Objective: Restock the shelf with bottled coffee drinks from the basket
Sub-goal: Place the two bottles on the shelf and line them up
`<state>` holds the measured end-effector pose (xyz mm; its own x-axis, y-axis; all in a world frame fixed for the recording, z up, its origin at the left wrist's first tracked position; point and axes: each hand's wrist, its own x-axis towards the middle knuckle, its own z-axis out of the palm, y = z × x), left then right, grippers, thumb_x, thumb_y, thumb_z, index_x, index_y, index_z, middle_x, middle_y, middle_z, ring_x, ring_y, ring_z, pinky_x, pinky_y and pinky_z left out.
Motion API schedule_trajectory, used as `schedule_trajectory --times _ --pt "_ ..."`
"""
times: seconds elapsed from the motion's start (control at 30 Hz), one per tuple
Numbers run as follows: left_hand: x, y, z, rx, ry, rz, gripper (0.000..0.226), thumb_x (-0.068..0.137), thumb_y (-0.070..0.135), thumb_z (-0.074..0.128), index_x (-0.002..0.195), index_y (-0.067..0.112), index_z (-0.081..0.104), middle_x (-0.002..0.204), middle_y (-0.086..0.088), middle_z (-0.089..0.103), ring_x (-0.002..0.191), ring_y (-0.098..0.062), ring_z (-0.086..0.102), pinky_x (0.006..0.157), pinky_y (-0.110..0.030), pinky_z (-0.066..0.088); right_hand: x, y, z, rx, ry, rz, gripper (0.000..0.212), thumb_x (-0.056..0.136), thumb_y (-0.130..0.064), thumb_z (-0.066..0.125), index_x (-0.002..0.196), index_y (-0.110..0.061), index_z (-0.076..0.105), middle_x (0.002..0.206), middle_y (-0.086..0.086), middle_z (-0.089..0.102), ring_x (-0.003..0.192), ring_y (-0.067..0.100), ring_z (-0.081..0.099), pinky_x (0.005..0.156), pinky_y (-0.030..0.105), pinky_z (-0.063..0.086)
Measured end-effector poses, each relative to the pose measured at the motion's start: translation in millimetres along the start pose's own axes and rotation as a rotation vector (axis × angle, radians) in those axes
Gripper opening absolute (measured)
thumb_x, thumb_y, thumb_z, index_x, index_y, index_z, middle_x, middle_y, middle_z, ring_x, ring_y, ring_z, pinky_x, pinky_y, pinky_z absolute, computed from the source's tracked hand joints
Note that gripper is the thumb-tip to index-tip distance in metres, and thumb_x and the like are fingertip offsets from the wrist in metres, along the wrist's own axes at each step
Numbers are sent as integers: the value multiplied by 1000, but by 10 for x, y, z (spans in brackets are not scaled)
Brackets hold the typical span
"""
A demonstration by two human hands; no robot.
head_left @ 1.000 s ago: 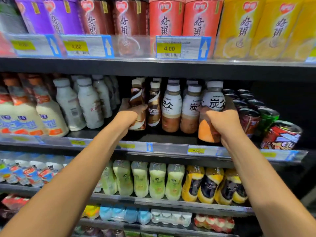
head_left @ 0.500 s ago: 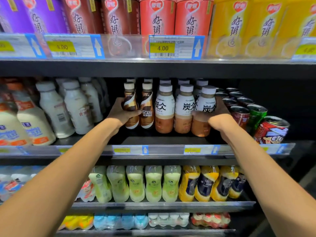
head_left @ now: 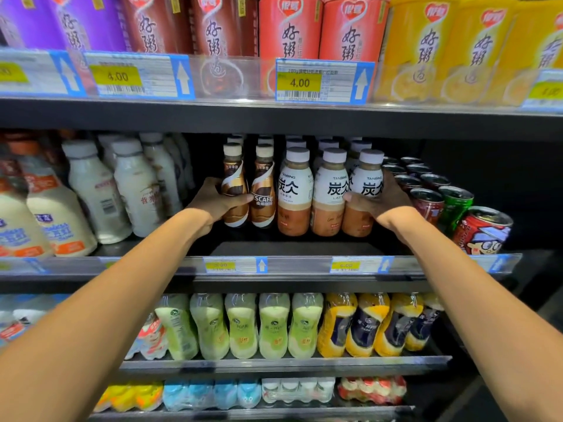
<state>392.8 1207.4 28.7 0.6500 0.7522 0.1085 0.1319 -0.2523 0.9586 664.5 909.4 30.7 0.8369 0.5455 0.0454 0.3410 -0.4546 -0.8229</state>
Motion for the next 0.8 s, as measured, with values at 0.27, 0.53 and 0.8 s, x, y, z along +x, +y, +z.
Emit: schedule_trajectory --times 0.27,0.53,0.8 --pt "-162 176 62 10 24 -11 106 31 61 93 124 22 59 113 2 72 103 -16 69 95 -44 53 -654 -588 33 -3 99 -176 94 79 -48 77 153 -25 26 147 0 48 129 24 49 96 26 34" --pt "-561 576 121 220 148 -75 69 79 47 77 133 13 52 126 -3 62 112 -24 60 88 -30 43 -852 -700 57 97 167 -105 111 72 -49 82 156 -21 16 153 8 42 138 29 42 109 37 37" --pt "-1782 1111 492 328 86 220 14 92 36 60 88 24 66 90 15 66 84 -2 60 70 -19 44 -1709 -762 1 -441 438 -294 37 99 -38 49 104 -8 68 97 9 68 92 27 59 71 36 43"
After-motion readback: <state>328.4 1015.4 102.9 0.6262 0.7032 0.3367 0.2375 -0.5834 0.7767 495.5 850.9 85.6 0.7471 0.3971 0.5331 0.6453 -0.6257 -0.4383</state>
